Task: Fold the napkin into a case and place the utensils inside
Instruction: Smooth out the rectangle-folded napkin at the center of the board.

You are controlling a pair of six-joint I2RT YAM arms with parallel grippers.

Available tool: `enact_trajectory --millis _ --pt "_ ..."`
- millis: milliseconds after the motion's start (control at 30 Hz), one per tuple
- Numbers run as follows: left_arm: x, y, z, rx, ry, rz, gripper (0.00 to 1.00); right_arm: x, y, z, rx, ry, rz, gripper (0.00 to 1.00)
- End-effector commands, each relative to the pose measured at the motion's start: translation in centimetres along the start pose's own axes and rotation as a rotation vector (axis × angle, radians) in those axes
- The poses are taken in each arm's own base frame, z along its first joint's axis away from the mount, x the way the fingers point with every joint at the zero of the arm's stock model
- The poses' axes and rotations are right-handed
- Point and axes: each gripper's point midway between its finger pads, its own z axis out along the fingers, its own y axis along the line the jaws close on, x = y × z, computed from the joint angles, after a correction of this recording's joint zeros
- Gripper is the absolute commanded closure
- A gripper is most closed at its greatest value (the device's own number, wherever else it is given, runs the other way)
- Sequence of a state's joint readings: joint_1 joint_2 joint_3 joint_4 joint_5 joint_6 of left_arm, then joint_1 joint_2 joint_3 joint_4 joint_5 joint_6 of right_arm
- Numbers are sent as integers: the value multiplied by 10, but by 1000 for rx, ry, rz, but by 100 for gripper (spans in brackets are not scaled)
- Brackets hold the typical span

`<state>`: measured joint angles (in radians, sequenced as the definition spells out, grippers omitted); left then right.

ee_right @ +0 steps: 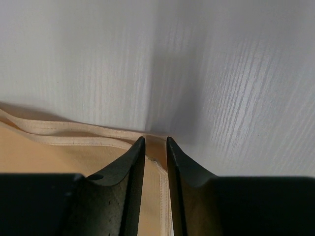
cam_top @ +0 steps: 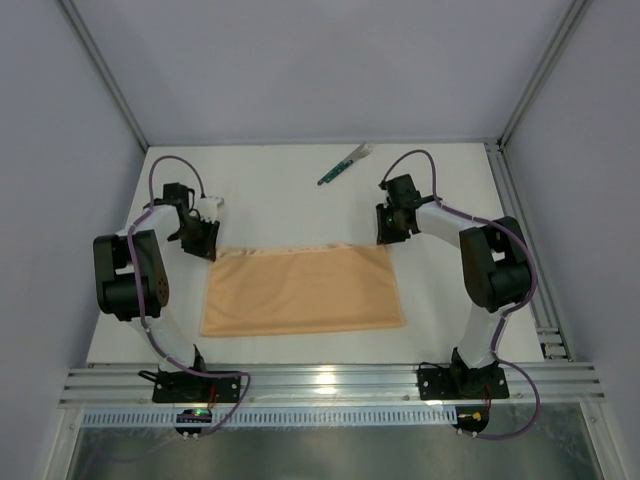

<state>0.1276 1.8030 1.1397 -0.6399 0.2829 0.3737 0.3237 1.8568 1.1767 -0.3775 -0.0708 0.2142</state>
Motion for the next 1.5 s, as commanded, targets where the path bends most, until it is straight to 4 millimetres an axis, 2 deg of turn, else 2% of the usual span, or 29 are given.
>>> enact_trajectory --millis 0,33,133,167,300,433,467,700,900,1000,1067,1167,1300,1367,1467 --pt "-4 -8 -6 32 -46 4 69 -6 9 1 -49 -17 -11 75" --pt "-5 -9 -7 33 -50 8 68 -6 10 2 -50 -17 -11 83" --pt "-3 -12 -10 37 -49 10 68 -7 10 -1 -53 -26 -12 95" --pt "-1 -12 -9 37 -46 9 68 -7 11 -2 -55 -25 -13 96" --pt "4 -10 -5 27 -30 6 72 -8 10 -6 -49 -31 -18 96" --pt "2 -9 -5 28 -37 -1 86 -11 10 -12 -50 -44 -21 96" --pt "-1 -11 -8 31 -51 1 87 -11 10 -13 -51 -47 -23 96" --pt "-9 -11 -27 -4 -106 24 87 -14 10 -21 -51 -63 -27 96" --pt "-5 -11 -29 -9 -92 33 82 -15 12 -25 -55 -73 -30 96" --pt "-6 -10 -29 -11 -94 30 100 -16 13 -28 -60 -78 -30 96" --pt "-9 -11 -30 -4 -100 22 100 -17 12 -30 -56 -82 -32 96" --pt "-20 -15 -38 7 -147 21 100 -23 9 -38 -33 -104 -29 96" --pt "-45 -17 -61 4 -231 26 100 -31 1 -45 9 -140 -18 96" --pt "-50 -19 -67 9 -248 28 100 -33 -1 -44 10 -142 -4 96" --pt "-53 -19 -65 16 -246 27 100 -30 0 -37 -24 -121 12 96"
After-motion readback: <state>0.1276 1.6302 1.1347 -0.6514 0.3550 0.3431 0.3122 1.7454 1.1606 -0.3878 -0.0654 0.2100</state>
